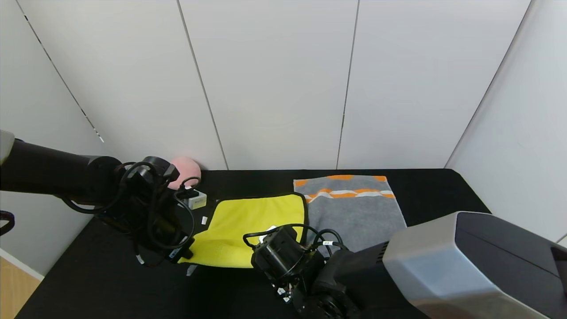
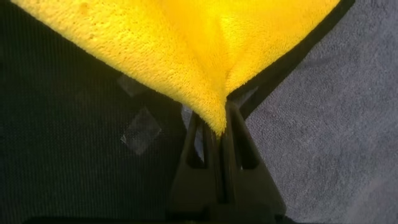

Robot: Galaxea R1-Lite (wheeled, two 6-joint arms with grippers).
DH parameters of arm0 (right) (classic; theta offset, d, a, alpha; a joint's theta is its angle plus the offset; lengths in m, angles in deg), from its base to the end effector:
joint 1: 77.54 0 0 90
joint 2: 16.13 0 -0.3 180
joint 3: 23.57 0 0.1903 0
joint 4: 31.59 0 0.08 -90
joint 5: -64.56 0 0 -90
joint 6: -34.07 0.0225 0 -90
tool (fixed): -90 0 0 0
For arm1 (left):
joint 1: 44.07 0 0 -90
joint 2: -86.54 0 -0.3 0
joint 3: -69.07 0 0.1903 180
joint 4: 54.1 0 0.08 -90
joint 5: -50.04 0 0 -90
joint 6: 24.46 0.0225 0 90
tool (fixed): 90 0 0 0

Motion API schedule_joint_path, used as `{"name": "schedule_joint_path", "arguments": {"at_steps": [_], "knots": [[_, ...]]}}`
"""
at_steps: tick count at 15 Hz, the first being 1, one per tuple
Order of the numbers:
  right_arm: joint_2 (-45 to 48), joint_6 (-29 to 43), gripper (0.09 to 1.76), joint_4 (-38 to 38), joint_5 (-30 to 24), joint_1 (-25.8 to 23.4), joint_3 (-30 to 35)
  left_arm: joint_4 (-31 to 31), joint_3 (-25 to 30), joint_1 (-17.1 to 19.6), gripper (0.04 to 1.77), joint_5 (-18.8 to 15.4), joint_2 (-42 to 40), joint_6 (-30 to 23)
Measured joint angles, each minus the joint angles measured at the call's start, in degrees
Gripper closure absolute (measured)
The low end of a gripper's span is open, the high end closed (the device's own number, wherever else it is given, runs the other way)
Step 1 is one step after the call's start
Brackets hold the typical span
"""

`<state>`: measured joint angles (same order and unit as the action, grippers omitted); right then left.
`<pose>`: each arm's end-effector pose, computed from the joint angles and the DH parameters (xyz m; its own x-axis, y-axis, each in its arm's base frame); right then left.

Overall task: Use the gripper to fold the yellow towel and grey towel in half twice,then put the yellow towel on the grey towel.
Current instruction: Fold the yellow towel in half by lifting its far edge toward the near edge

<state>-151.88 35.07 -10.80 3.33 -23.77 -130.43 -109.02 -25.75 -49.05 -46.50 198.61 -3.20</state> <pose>0.2724 0.3534 0.0414 0.7235 0.1731 -0.6683 -0.5151 0.7799 -0.3556 0.3243 -0.0308 0.1241 0.2932 -0.1399 -0.9458 0.4566 0.8896 0.0100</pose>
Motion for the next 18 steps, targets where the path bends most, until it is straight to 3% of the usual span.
{"name": "schedule_joint_path", "arguments": {"at_steps": [14,18], "knots": [[0.87,2.34,1.72,-0.21,-1.78,0.2,-1.34,-0.01,-0.17,-0.05,1.7,0.09,0.04,0.11],[1.46,5.86,1.72,0.26,-4.96,0.05,-1.45,-0.01,-0.2,-0.05,1.7,0.11,0.0,0.11]]}}
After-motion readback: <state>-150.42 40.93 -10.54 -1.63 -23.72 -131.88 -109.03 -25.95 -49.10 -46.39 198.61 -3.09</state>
